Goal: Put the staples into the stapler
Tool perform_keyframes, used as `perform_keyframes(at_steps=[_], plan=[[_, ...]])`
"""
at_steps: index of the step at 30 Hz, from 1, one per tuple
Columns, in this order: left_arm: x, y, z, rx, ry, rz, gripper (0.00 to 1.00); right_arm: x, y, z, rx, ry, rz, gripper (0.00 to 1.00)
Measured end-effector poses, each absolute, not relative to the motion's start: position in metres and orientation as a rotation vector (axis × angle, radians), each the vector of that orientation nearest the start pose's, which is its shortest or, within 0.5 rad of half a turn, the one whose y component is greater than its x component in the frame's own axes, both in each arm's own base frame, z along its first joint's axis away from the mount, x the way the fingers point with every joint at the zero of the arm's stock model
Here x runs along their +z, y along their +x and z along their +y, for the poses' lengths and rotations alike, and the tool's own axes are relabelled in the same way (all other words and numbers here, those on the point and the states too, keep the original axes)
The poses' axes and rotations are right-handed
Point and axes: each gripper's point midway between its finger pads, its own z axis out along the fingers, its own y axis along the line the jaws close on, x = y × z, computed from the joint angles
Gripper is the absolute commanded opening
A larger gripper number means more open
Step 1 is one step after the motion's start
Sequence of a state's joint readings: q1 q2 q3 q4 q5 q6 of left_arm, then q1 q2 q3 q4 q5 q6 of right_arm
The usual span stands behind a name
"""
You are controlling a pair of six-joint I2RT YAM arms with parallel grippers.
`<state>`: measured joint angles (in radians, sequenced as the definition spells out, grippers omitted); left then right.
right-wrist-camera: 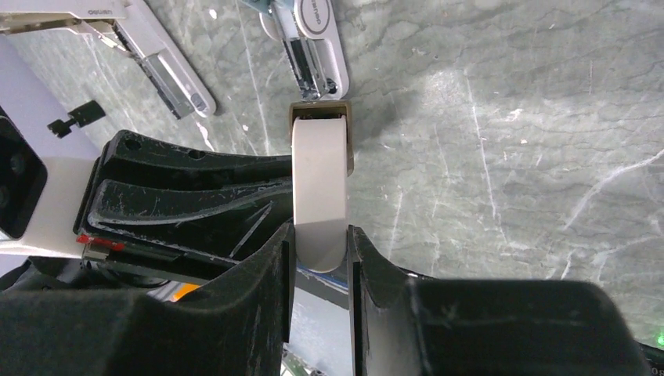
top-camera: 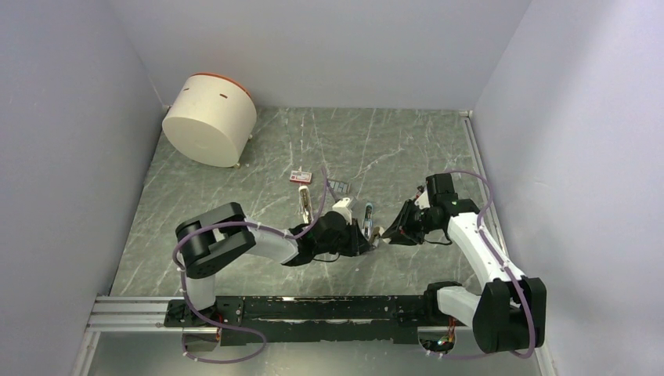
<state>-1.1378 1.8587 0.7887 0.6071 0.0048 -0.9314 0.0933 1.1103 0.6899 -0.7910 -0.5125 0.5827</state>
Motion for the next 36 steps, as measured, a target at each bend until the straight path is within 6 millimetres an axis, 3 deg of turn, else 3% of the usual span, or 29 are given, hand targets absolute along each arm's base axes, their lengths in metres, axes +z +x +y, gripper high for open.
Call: perform_keyframes(at_steps=[16,31,36], plan=[[0.022,0.160,-0.462,-1.209,0.284,2.354,0.05,0.055,0.189,0.108,0.711,0.599,2.844,0.35],[0.026,0.162,-0.468,-1.254,0.232,2.356,0.05,0.050,0.220,0.098,0.618,0.616,2.733,0.34],[0.026,0.164,-0.467,-1.261,0.207,2.365,0.05,0.051,0.236,0.099,0.633,0.583,2.665,0.26]])
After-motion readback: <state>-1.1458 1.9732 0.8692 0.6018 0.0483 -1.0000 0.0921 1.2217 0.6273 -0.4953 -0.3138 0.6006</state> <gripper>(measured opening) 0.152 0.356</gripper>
